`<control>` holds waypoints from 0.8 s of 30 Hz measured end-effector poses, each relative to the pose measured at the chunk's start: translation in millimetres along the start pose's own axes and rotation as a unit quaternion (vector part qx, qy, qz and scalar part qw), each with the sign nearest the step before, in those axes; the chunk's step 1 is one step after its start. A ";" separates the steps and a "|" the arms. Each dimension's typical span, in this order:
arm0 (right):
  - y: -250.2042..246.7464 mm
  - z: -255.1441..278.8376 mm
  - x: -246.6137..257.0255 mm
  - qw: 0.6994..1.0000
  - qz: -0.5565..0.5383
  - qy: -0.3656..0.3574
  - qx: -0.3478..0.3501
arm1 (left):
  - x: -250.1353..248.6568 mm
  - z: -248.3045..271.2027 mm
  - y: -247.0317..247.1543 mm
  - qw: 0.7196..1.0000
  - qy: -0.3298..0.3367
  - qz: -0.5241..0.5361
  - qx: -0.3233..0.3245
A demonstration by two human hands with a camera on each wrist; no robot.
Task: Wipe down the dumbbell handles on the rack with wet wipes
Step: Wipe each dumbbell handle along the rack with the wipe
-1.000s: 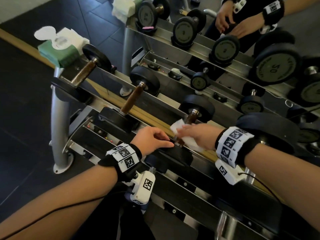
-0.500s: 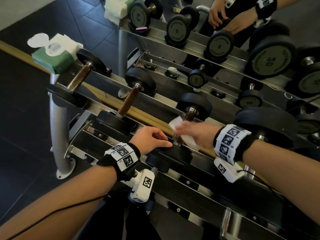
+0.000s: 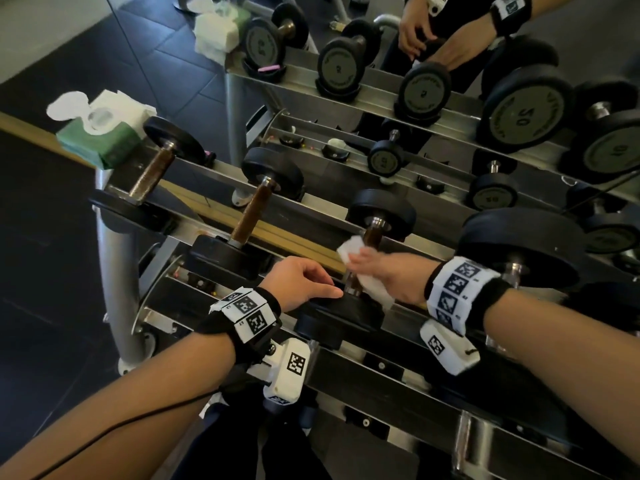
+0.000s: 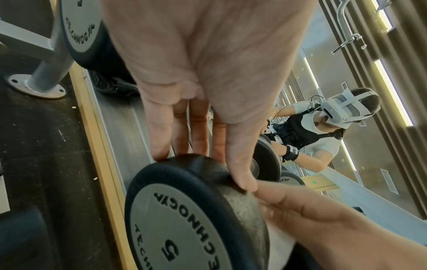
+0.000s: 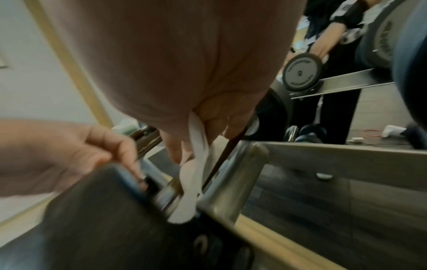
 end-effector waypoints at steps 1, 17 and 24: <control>-6.3 -1.4 -4.8 0.998 -0.045 0.032 -0.026 | -0.1 0.0 -0.3 1.000 -0.001 0.001 0.002; 21.6 6.9 1.0 0.985 -0.116 0.059 -0.112 | 0.4 -6.6 -2.0 1.000 -0.014 -0.014 0.018; 33.2 3.4 5.0 0.968 -0.172 0.079 -0.166 | 0.0 -7.0 -2.0 1.000 -0.017 -0.009 0.018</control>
Point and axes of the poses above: each hand's wrist, its own z-axis away from the middle knuckle, its own y-axis out of the palm, x = y × z, the point moved 2 cm from there along -z, towards the middle knuckle, and after that the axes turned 11 degrees about z, right-handed, at the moved point
